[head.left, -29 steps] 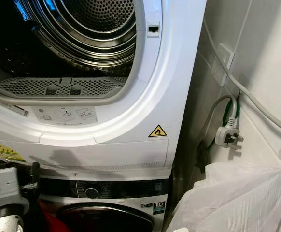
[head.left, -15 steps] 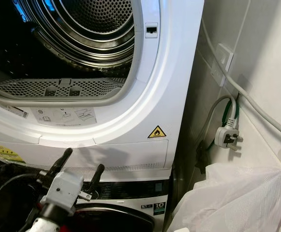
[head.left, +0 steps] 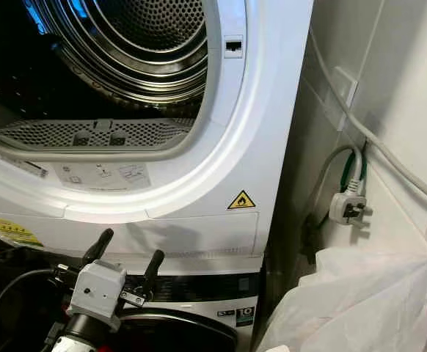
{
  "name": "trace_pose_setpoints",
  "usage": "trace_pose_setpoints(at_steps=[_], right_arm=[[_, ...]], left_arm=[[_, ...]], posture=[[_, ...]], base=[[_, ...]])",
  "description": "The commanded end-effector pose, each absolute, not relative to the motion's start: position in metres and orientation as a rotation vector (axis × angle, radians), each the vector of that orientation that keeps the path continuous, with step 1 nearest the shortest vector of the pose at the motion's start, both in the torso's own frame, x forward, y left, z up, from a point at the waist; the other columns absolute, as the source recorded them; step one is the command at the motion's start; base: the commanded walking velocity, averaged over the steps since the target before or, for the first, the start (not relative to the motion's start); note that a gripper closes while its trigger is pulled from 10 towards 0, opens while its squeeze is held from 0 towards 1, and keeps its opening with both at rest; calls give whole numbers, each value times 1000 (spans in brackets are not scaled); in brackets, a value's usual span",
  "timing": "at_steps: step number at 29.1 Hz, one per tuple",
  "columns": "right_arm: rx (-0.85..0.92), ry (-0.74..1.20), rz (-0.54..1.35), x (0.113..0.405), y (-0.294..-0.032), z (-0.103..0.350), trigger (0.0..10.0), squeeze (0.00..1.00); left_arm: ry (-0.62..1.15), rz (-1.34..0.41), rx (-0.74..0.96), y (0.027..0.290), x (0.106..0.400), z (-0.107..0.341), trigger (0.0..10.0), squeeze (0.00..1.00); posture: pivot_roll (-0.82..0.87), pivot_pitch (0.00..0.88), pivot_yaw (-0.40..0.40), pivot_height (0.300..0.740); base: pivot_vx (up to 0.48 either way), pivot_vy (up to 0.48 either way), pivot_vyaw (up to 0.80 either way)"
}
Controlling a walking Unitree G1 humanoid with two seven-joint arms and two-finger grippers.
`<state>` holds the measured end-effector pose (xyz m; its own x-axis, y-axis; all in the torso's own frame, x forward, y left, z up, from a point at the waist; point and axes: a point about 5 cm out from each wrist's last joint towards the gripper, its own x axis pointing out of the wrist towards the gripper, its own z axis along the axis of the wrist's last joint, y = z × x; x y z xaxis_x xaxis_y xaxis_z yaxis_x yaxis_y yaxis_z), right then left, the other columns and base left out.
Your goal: Clothes washing
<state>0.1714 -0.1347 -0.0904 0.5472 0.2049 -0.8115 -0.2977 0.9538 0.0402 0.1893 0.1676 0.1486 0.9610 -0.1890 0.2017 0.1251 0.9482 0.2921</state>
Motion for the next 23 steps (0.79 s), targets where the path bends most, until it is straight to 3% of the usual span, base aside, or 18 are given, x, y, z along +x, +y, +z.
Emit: trace_pose_setpoints(at_steps=[1, 23], right_arm=[[-103, 958, 306, 170, -130, -91, 10000, 0], [-111, 970, 308, 166, -132, -93, 10000, 0]], left_arm=[[-229, -151, 304, 171, 188, 151, 10000, 0], [-222, -153, 309, 171, 190, 150, 10000, 0]], posture=[[156, 0, 66, 740], [155, 0, 66, 740]], base=[[0, 356, 0], [0, 358, 0]])
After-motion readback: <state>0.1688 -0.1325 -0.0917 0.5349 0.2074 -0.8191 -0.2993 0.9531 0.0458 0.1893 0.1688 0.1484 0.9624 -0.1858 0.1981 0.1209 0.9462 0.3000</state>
